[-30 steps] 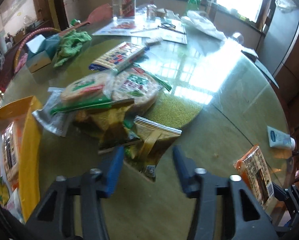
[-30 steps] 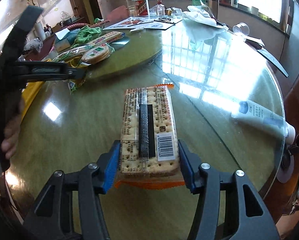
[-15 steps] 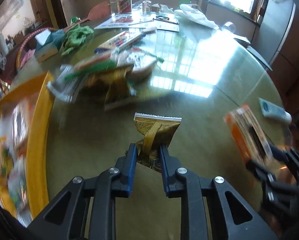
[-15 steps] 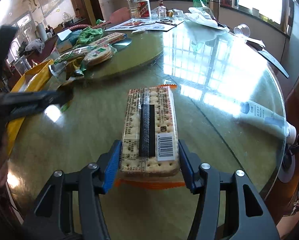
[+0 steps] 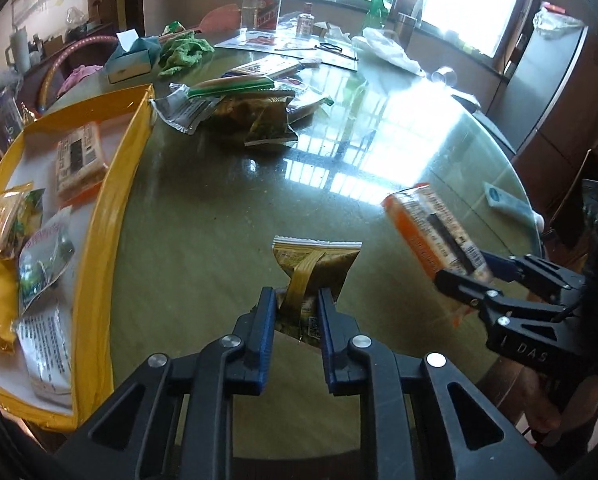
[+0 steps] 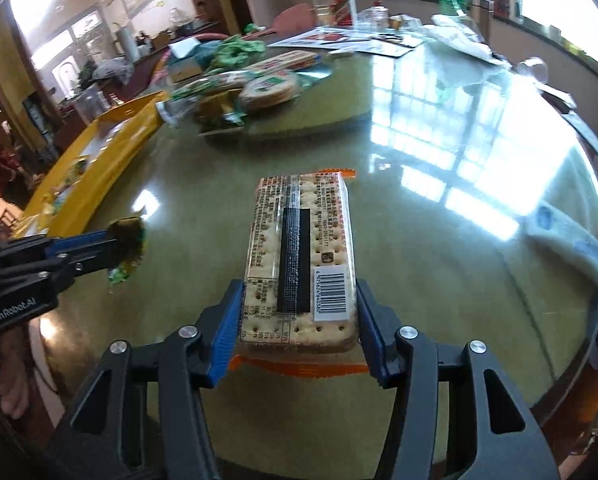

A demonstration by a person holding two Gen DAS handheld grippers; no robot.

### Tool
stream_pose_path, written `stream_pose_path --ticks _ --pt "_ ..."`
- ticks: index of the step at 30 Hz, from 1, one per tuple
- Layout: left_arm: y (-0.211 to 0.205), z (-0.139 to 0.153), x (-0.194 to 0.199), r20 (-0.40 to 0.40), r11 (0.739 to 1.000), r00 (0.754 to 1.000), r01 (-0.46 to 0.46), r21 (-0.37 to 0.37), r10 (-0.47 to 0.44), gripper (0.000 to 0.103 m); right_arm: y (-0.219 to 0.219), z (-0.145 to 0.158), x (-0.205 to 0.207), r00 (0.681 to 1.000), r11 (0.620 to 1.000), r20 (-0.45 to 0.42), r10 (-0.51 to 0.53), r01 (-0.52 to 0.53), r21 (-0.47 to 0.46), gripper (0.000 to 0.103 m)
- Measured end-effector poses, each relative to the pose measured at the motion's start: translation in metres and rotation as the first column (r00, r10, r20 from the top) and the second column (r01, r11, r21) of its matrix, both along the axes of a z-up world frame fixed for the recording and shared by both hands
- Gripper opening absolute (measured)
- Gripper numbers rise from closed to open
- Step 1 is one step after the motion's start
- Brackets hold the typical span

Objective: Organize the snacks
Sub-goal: 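Carry both packs over the tray and open both tools to drop them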

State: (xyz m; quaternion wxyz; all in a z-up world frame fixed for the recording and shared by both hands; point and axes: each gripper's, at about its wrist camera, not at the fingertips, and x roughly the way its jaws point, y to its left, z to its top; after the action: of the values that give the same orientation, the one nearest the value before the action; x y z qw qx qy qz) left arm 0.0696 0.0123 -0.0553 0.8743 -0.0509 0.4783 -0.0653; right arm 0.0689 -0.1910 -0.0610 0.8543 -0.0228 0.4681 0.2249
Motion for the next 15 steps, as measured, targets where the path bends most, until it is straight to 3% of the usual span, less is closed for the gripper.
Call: stream_pose_path --ticks 15 --pt "-0.013 -0.005 0.011 -0.014 0.996 0.999 0.046 0.073 -0.045 0.024 0.019 0.0 -0.008 0.999 0.999 0.006 0.032 -0.032 -0.044 0.055"
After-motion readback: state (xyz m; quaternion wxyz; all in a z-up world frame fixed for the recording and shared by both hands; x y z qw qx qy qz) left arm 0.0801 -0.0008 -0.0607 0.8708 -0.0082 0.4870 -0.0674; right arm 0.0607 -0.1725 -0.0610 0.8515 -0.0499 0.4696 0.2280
